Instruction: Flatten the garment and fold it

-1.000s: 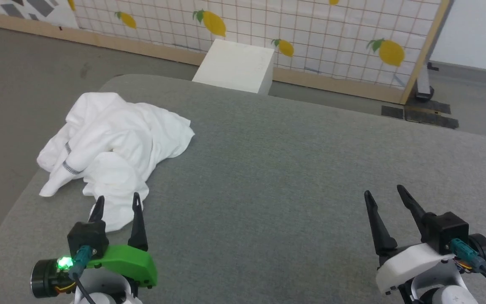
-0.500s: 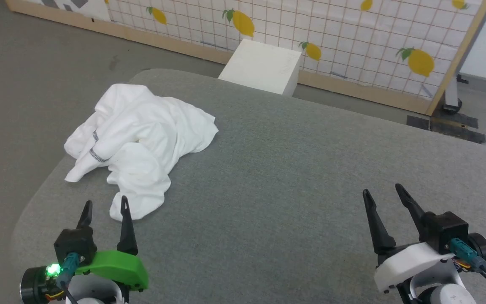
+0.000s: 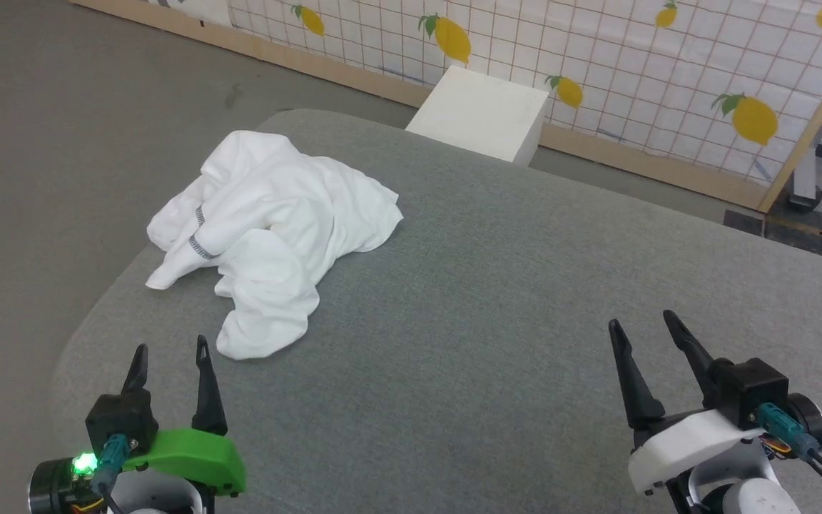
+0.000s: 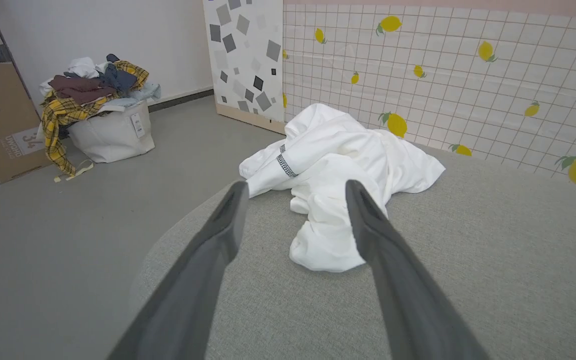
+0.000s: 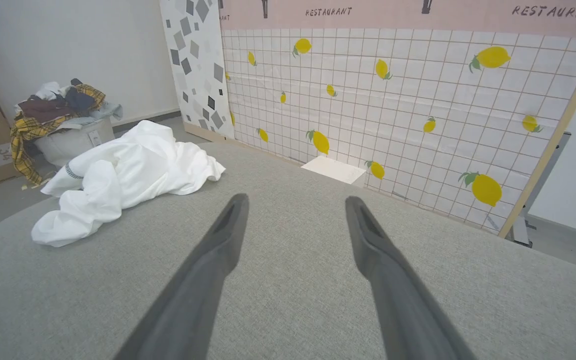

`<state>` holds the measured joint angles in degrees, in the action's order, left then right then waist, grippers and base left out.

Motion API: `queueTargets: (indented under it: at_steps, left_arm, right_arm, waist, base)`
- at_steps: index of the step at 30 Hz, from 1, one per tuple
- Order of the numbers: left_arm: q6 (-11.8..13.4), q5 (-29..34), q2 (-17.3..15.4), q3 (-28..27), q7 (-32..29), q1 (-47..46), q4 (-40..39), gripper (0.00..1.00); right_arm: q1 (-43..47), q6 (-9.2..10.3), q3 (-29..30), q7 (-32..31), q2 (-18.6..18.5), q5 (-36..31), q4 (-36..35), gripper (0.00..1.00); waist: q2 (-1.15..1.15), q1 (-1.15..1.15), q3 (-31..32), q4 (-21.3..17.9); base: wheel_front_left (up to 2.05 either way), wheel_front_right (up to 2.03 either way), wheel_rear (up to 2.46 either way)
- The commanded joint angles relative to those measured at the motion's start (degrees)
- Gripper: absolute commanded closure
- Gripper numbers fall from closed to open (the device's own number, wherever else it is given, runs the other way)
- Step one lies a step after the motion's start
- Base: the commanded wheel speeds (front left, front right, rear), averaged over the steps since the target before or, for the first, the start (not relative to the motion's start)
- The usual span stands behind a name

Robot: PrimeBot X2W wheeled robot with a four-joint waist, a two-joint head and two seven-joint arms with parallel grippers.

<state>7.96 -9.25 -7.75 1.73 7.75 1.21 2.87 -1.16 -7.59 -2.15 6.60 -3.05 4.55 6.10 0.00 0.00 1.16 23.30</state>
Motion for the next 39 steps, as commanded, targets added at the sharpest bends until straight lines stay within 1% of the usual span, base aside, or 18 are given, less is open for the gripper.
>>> queueTargets:
  at_steps: [1, 11, 12, 27, 39]
  left_arm:
    - [0.7, -0.7, -0.6, 0.2, 0.4, 1.0, -0.3, 0.00]
    - [2.2, -1.8, -1.2, 1.0, 0.6, 1.5, -0.9, 0.00]
    - [2.7, -2.4, -1.5, 1.2, 1.0, 1.7, -0.7, 0.00]
    - [5.1, -4.0, -1.9, 2.9, 1.9, 2.0, -0.7, 0.00]
    - [6.0, -6.2, -3.0, 3.4, 3.6, 1.8, 0.7, 0.00]
  right_arm:
    - [-1.0, 0.06, -0.2, 0.6, 0.1, 0.6, 0.4, 0.00]
    - [-1.5, 0.07, -0.3, 1.5, 0.1, 0.9, 1.0, 0.00]
    - [-1.8, 0.08, -0.4, 1.7, 0.1, 1.0, 1.3, 0.00]
    - [-2.9, 0.09, -0.3, 2.4, 0.2, 1.1, 1.5, 0.00]
    - [-3.3, 0.10, -0.5, 3.3, 0.2, 1.7, 1.9, 0.00]
  waist:
    - [0.00, 0.00, 0.1, 0.7]
    - [0.00, 0.00, 0.2, 3.1]
    - [0.00, 0.00, 0.1, 4.1]
    - [0.00, 0.00, -0.2, 7.1]
    - [0.00, 0.00, -0.6, 9.9]
  base:
    - [0.00, 0.00, 0.00]
    - [0.00, 0.00, 0.00]
    - [0.00, 0.00, 0.00]
    - [0.00, 0.00, 0.00]
    - [0.00, 0.00, 0.00]
